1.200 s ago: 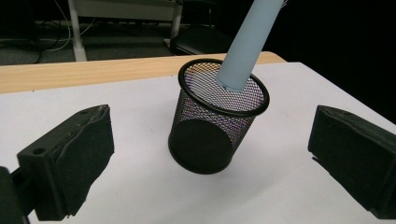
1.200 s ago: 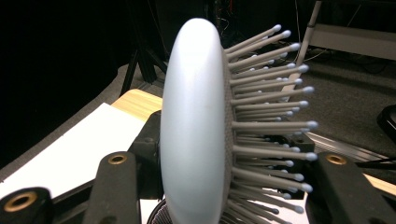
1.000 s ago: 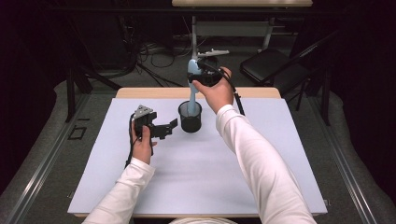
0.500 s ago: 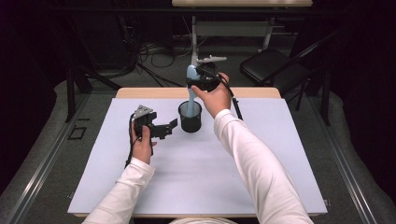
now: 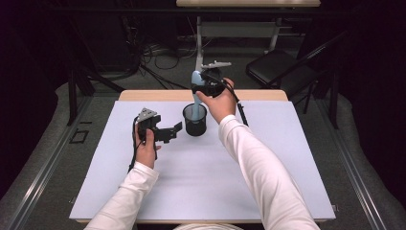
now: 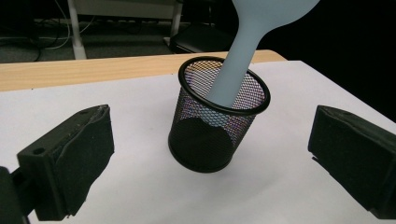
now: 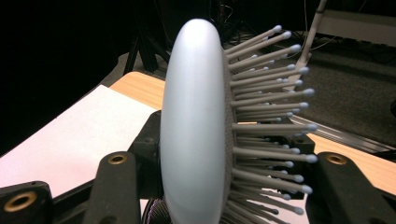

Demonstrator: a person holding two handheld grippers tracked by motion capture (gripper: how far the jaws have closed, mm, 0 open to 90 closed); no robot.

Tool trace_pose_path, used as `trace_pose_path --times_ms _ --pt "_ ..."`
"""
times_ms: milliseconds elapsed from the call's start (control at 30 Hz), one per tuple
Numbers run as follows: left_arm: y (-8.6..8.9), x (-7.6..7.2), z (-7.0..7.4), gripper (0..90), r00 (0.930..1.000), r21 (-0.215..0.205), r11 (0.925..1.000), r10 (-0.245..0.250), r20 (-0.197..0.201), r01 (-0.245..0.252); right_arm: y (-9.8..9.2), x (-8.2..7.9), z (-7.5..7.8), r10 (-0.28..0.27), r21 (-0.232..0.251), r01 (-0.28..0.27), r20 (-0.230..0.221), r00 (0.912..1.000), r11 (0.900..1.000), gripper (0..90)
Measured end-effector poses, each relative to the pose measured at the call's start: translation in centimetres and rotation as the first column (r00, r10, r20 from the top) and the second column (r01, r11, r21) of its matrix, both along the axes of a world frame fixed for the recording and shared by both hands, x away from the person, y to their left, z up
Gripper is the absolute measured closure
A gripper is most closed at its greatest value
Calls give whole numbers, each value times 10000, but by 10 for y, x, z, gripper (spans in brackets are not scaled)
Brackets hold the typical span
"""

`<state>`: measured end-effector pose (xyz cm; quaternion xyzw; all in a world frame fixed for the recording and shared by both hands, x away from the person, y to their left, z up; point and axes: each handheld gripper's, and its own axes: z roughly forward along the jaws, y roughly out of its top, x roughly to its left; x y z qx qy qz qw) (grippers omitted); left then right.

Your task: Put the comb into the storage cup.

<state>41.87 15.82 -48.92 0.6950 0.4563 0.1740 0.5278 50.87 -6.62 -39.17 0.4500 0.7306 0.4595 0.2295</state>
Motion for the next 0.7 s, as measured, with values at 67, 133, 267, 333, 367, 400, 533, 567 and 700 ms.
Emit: trace_pose_path --times_ms 67,133,267,333,367,400,533,567,700 --pt "0 0 0 6 10000 -2 10000 -1 -10 1 0 0 -2 17 -64 -17 -5 10000 10000 466" --pt "0 0 0 5 10000 4 10000 4 -13 -4 1 0 -4 8 -91 -8 -14 10000 10000 466" --pt "0 0 0 5 10000 -14 10000 -3 -12 3 2 0 -9 -26 -127 27 74 10000 9999 467" --pt "0 0 0 5 10000 -21 10000 10 -14 -10 2 0 -11 -70 -143 71 84 9999 9999 467" --pt "0 0 0 6 10000 -24 10000 7 -14 -7 3 0 -12 -57 -151 57 51 10000 9999 467" --pt "0 0 0 6 10000 -21 10000 3 -14 -3 3 1 -13 -43 -157 43 23 10000 9999 467" --pt "0 0 -1 5 10000 -17 10000 1 -13 -1 5 1 -15 113 -25 -113 -37 9999 9999 467" --pt "0 1 -1 6 10000 -21 10000 11 -14 -11 6 1 -16 149 -27 -149 11 9999 9999 467" --pt "0 0 -1 5 10000 -11 10000 5 -5 -5 9 1 -19 212 -259 -210 98 9997 9994 467"
